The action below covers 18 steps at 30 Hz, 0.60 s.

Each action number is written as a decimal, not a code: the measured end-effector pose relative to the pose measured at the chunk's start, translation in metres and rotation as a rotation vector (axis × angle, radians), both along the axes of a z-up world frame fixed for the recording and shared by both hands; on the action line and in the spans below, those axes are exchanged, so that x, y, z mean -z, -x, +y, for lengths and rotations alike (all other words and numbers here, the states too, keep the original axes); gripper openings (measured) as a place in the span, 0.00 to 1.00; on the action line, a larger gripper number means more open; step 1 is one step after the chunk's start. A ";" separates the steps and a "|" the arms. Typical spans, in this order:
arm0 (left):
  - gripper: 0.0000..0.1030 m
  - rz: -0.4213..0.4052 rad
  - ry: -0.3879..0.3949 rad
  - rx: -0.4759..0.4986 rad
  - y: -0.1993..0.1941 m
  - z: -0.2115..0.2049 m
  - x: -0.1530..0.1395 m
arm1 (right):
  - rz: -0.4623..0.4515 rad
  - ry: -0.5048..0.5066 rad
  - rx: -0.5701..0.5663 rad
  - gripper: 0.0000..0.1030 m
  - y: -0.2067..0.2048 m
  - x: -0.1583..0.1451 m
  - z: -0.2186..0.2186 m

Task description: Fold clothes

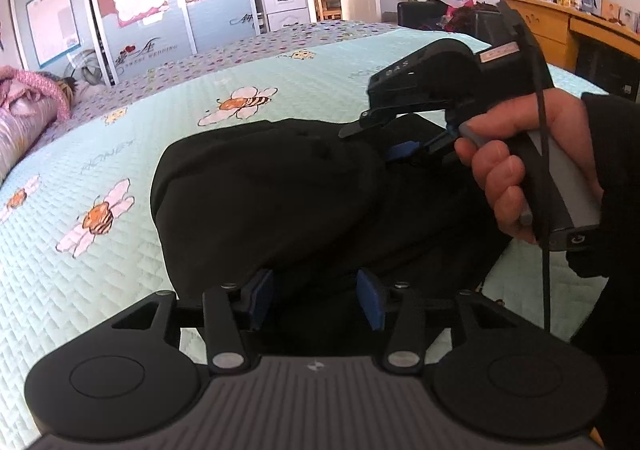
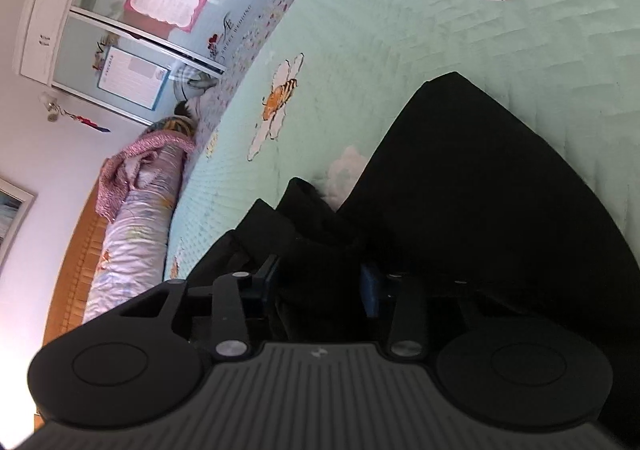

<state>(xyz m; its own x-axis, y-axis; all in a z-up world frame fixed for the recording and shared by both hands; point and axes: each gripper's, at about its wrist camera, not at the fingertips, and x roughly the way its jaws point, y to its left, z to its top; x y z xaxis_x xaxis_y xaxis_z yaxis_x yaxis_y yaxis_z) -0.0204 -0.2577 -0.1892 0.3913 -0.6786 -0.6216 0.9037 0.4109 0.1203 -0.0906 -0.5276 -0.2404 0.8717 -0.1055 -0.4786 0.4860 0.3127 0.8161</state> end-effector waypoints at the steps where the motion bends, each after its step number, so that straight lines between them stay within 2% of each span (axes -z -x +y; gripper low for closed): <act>1: 0.48 0.004 0.003 -0.005 0.000 0.001 0.000 | -0.009 0.014 0.001 0.31 0.002 -0.003 0.002; 2: 0.48 0.006 0.006 -0.009 -0.001 0.002 -0.001 | -0.019 0.030 0.002 0.28 0.005 -0.007 0.005; 7: 0.48 -0.002 0.028 -0.030 0.001 0.006 -0.009 | -0.100 0.094 0.016 0.24 0.022 -0.034 0.015; 11: 0.49 -0.027 0.060 -0.015 0.011 0.010 -0.021 | -0.210 0.130 0.053 0.22 0.060 -0.062 0.022; 13: 0.53 -0.053 0.067 0.005 0.019 0.010 -0.025 | -0.245 0.163 0.081 0.22 0.082 -0.072 0.028; 15: 0.57 -0.067 0.053 0.025 0.026 0.008 -0.023 | -0.258 0.188 0.118 0.22 0.106 -0.070 0.030; 18: 0.58 -0.036 0.011 0.041 0.028 0.001 -0.014 | -0.185 0.122 0.185 0.22 0.137 -0.032 0.020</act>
<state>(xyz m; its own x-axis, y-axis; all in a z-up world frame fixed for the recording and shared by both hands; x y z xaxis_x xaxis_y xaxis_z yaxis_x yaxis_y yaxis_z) -0.0483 -0.2568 -0.1753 0.3846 -0.7014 -0.6001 0.9151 0.3749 0.1484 -0.2274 -0.5075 -0.2081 0.9035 -0.3183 -0.2869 0.3901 0.3338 0.8581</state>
